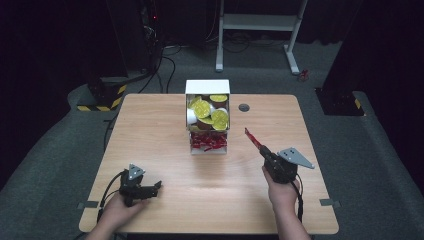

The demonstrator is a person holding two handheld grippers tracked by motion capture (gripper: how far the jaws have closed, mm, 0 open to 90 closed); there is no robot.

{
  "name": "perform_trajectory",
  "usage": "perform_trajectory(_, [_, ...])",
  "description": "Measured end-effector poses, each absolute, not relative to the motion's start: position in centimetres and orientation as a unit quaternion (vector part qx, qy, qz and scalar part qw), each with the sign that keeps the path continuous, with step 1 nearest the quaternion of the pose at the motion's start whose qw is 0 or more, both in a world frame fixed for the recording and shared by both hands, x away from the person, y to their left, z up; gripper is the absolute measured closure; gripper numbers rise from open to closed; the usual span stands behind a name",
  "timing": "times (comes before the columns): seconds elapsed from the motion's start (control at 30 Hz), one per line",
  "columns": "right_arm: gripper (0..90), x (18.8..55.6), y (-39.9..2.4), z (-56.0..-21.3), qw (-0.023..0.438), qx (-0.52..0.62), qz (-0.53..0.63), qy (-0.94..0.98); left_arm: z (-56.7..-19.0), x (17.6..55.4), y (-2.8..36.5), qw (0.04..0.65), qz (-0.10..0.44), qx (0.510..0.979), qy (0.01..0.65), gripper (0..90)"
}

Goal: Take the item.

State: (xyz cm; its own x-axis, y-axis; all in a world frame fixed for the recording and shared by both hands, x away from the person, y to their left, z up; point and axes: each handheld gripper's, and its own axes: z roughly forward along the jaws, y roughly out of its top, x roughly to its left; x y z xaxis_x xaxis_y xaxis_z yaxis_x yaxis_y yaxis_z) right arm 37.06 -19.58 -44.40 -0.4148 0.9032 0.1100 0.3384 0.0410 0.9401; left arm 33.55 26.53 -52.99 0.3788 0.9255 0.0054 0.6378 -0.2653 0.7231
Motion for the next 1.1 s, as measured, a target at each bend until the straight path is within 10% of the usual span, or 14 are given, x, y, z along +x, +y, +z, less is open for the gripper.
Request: perform_trajectory(1.1, [88.8,42.2,-20.1,-45.6,0.308,0.5,0.456,0.669,-53.0,33.5,26.6,0.325,0.22,0.765,0.511,8.4])
